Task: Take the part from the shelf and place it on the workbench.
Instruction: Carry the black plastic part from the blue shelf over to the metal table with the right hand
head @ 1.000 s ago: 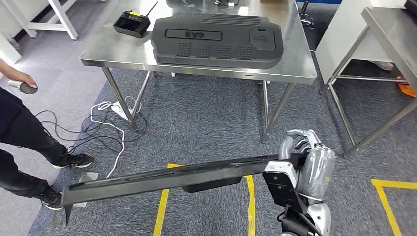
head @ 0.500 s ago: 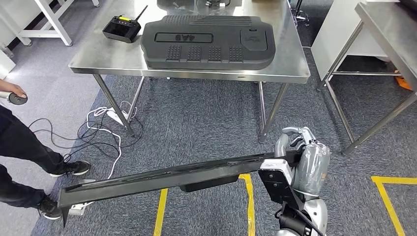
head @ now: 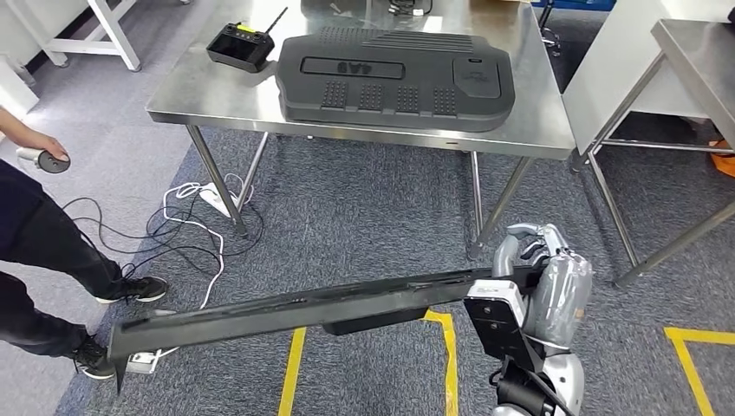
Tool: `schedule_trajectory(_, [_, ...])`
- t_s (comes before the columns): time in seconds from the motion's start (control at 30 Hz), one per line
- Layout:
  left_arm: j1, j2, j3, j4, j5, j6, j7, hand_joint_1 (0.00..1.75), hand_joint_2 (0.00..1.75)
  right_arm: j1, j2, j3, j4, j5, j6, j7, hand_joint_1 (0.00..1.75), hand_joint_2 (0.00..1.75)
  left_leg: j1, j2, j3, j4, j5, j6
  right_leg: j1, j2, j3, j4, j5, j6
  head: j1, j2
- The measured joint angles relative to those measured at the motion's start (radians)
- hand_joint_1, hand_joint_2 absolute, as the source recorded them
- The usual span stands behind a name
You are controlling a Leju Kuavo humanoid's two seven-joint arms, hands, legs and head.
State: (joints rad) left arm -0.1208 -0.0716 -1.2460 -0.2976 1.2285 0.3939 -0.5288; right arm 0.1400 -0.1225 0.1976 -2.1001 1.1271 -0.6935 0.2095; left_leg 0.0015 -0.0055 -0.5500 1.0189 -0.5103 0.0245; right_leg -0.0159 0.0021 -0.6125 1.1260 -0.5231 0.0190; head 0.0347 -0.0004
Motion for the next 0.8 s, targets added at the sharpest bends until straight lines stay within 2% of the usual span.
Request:
schedule_trajectory(0.03, [0.000, 0.000, 0.000, 0.000, 0.000, 0.002, 0.000, 0.00, 1.75, -0.001, 0.000, 0.000, 0.000, 0.000, 0.000, 0.000, 1.75, 1.75, -0.001, 0.000, 0.003, 0.001, -0.004, -0.004, 0.003, 0.000, 0.022, -0.053, 0.019, -0.005, 0.002, 0.000])
schedule_trajectory(0.07, [0.000, -0.001, 0.001, 0.000, 0.001, 0.005, 0.000, 0.00, 1.75, -0.001, 0.000, -0.001, -0.001, -0.001, 0.000, 0.000, 1.75, 1.75, -0.002, 0.000, 0.005, 0.001, -0.006, -0.008, 0.007, 0.001, 0.035, -0.084, 0.026, -0.008, 0.003, 0.000])
schedule_trajectory(0.13, [-0.001, -0.001, 0.002, 0.000, 0.001, 0.008, 0.000, 0.00, 1.75, -0.001, 0.000, -0.001, -0.001, -0.002, 0.000, -0.001, 1.75, 1.75, -0.001, 0.001, 0.006, -0.001, -0.008, -0.019, 0.010, 0.002, 0.039, -0.099, 0.021, -0.013, 0.002, 0.000])
schedule_trajectory(0.2, [-0.001, -0.002, 0.004, -0.001, 0.001, 0.009, 0.000, 0.00, 1.75, -0.001, -0.001, -0.002, -0.002, -0.002, 0.000, -0.002, 1.75, 1.75, 0.000, 0.002, 0.007, 0.011, -0.019, -0.031, 0.004, 0.002, 0.046, -0.108, 0.023, -0.021, -0.001, 0.000])
schedule_trajectory(0.27, [-0.001, -0.002, 0.006, -0.001, 0.001, 0.010, -0.001, 0.00, 1.75, -0.002, -0.001, -0.002, -0.002, -0.002, 0.000, -0.004, 1.75, 1.75, 0.002, 0.002, -0.025, 0.090, -0.064, -0.042, -0.001, -0.001, 0.054, -0.116, 0.023, -0.028, -0.009, 0.000])
schedule_trajectory(0.33, [0.000, -0.002, 0.007, -0.001, 0.001, 0.012, -0.001, 0.00, 1.75, -0.002, -0.001, -0.002, -0.002, -0.004, 0.000, -0.009, 1.75, 1.75, 0.007, 0.002, -0.093, 0.223, -0.120, -0.050, -0.001, -0.004, 0.057, -0.116, 0.020, -0.032, -0.019, 0.000])
schedule_trajectory(0.37, [0.001, -0.002, 0.008, -0.001, 0.001, 0.013, -0.001, 0.00, 1.75, -0.002, -0.001, -0.002, -0.002, -0.006, 0.000, -0.013, 1.75, 1.75, 0.009, 0.002, -0.120, 0.271, -0.131, -0.053, -0.002, -0.004, 0.059, -0.116, 0.018, -0.033, -0.021, 0.000])
schedule_trajectory(0.4, [0.002, -0.002, 0.008, -0.001, 0.000, 0.014, -0.001, 0.00, 1.75, -0.001, -0.001, -0.002, -0.002, -0.009, 0.000, -0.018, 1.75, 1.75, 0.011, 0.002, -0.132, 0.283, -0.121, -0.055, -0.003, -0.003, 0.062, -0.116, 0.015, -0.031, -0.023, 0.000])
schedule_trajectory(0.43, [0.002, -0.002, 0.009, -0.001, -0.001, 0.014, 0.000, 0.00, 1.75, -0.001, 0.000, -0.004, -0.002, -0.012, 0.000, -0.023, 1.75, 1.75, 0.013, 0.002, -0.124, 0.255, -0.092, -0.056, -0.004, -0.003, 0.067, -0.116, 0.012, -0.029, -0.025, 0.000])
schedule_trajectory(0.5, [0.001, -0.002, 0.010, -0.001, -0.003, 0.014, 0.002, 0.00, 1.75, -0.001, 0.001, -0.009, -0.002, -0.016, 0.000, -0.031, 1.75, 1.75, 0.017, 0.002, -0.069, 0.125, -0.015, -0.056, -0.007, -0.001, 0.080, -0.115, 0.002, -0.021, -0.030, 0.000])
schedule_trajectory(0.53, [0.000, -0.002, 0.011, -0.001, -0.004, 0.012, 0.003, 0.00, 1.75, -0.001, 0.001, -0.013, -0.002, -0.017, 0.000, -0.033, 1.75, 1.75, 0.016, 0.001, -0.044, 0.065, 0.007, -0.054, -0.006, 0.000, 0.085, -0.112, -0.004, -0.015, -0.034, 0.000])
schedule_trajectory(0.57, [-0.001, -0.002, 0.012, -0.001, -0.004, 0.011, 0.005, 0.00, 1.75, -0.001, 0.002, -0.016, -0.002, -0.018, 0.000, -0.034, 1.75, 1.75, 0.015, 0.001, -0.030, 0.029, 0.016, -0.050, -0.005, 0.001, 0.087, -0.111, -0.007, -0.009, -0.035, 0.000])
schedule_trajectory(0.6, [-0.001, -0.002, 0.012, -0.001, -0.005, 0.010, 0.006, 0.00, 1.75, -0.002, 0.002, -0.019, -0.002, -0.019, 0.000, -0.034, 1.75, 1.75, 0.013, 0.001, -0.026, 0.017, 0.012, -0.045, -0.004, 0.002, 0.087, -0.112, -0.009, -0.004, -0.036, 0.000])
schedule_trajectory(0.7, [-0.001, -0.002, 0.015, -0.001, -0.005, 0.008, 0.008, 0.00, 1.75, -0.002, 0.002, -0.033, -0.002, -0.030, 0.000, -0.021, 1.75, 1.75, 0.012, 0.001, -0.023, 0.007, 0.012, -0.022, -0.007, 0.002, 0.089, -0.109, -0.019, 0.012, -0.031, 0.000])
schedule_trajectory(0.73, [-0.002, -0.002, 0.015, -0.001, -0.006, 0.008, 0.008, 0.00, 1.75, -0.004, 0.002, -0.040, -0.002, -0.036, 0.000, -0.015, 1.75, 1.75, 0.014, 0.002, -0.020, 0.003, 0.013, -0.015, -0.008, 0.002, 0.081, -0.087, -0.034, 0.016, -0.028, 0.000])
schedule_trajectory(0.8, [-0.003, -0.002, 0.016, -0.001, -0.006, 0.008, 0.009, 0.00, 1.75, -0.010, 0.002, -0.054, -0.002, -0.050, 0.000, -0.006, 1.75, 1.75, 0.013, 0.004, -0.017, -0.001, 0.012, -0.006, -0.008, 0.001, 0.027, 0.023, -0.088, 0.019, -0.018, 0.000])
